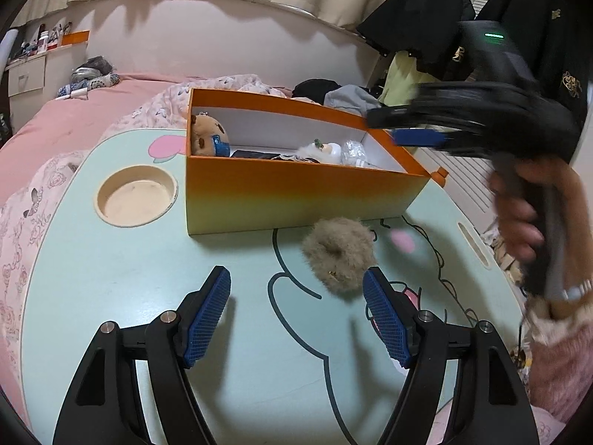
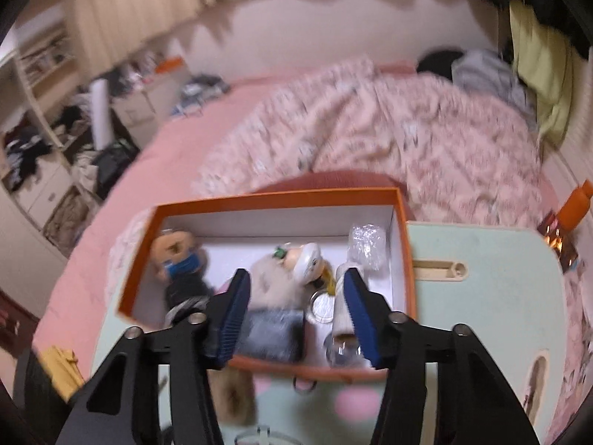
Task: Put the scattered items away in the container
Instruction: 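Reach into the box and grasp the white figurine with the right tool, then carry the white figurine out of the box onto the table, right tool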
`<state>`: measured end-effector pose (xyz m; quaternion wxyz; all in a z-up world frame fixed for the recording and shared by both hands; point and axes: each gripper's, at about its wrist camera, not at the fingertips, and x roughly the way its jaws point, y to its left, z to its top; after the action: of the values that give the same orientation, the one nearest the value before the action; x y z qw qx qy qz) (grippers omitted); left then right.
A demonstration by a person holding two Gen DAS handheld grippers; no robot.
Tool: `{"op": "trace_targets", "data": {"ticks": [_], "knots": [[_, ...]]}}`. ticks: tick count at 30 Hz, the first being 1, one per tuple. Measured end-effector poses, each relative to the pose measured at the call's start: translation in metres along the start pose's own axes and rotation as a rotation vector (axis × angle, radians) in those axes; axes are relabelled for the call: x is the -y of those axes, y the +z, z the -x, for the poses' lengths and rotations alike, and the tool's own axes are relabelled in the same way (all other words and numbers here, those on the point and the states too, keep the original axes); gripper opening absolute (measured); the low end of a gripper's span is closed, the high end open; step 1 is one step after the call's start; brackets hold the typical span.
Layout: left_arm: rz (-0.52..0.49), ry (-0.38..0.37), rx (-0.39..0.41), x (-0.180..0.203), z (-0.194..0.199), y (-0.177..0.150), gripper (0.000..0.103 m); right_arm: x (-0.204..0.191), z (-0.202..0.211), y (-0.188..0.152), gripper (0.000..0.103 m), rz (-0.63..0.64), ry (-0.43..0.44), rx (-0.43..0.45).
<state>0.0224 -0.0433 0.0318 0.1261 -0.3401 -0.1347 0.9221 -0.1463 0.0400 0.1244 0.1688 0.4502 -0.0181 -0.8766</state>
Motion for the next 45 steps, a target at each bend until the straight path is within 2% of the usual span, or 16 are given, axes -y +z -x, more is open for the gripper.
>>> {"op": "trace_targets", "data": {"ticks": [4, 7, 10, 12, 16, 19, 22, 26, 29, 32, 38, 45], "knots": [[0.008, -0.003, 0.001, -0.002, 0.000, -0.001, 0.074, 0.003, -0.033, 0.008, 0.043, -0.030, -0.035, -0.075], [0.012, -0.008, 0.000, 0.000, -0.001, -0.001, 0.074, 0.001, -0.045, 0.012, 0.043, -0.049, -0.012, -0.116], [0.008, -0.013, -0.007, 0.003, -0.003, -0.003, 0.074, -0.003, -0.062, 0.016, 0.043, -0.031, -0.042, -0.166], [0.004, -0.017, -0.012, 0.004, -0.003, -0.005, 0.074, 0.002, -0.065, 0.018, 0.042, -0.070, -0.024, -0.163], [-0.006, -0.017, -0.021, 0.007, -0.007, -0.008, 0.074, 0.020, -0.068, 0.018, 0.042, -0.162, 0.066, -0.169], [-0.005, -0.019, -0.024, 0.007, -0.007, -0.008, 0.074, 0.027, -0.063, 0.015, 0.041, -0.197, 0.095, -0.140], [-0.005, -0.021, -0.020, 0.004, -0.007, -0.007, 0.074, 0.028, -0.045, 0.012, 0.041, -0.204, 0.122, -0.058], [0.002, -0.018, -0.017, -0.001, -0.007, -0.007, 0.074, 0.032, -0.004, 0.008, 0.041, -0.240, 0.203, 0.082], [0.009, -0.011, -0.021, -0.004, -0.008, -0.007, 0.074, 0.029, 0.037, 0.002, 0.041, -0.207, 0.245, 0.194], [0.009, -0.012, -0.027, -0.006, -0.010, -0.007, 0.074, 0.024, 0.072, -0.014, 0.041, -0.162, 0.292, 0.265], [0.004, -0.010, -0.028, -0.005, -0.008, -0.010, 0.074, 0.028, 0.091, -0.062, 0.041, -0.136, 0.377, 0.249], [-0.004, -0.010, -0.029, -0.004, -0.008, -0.011, 0.074, 0.032, 0.075, -0.072, 0.041, -0.140, 0.335, 0.209]]}}
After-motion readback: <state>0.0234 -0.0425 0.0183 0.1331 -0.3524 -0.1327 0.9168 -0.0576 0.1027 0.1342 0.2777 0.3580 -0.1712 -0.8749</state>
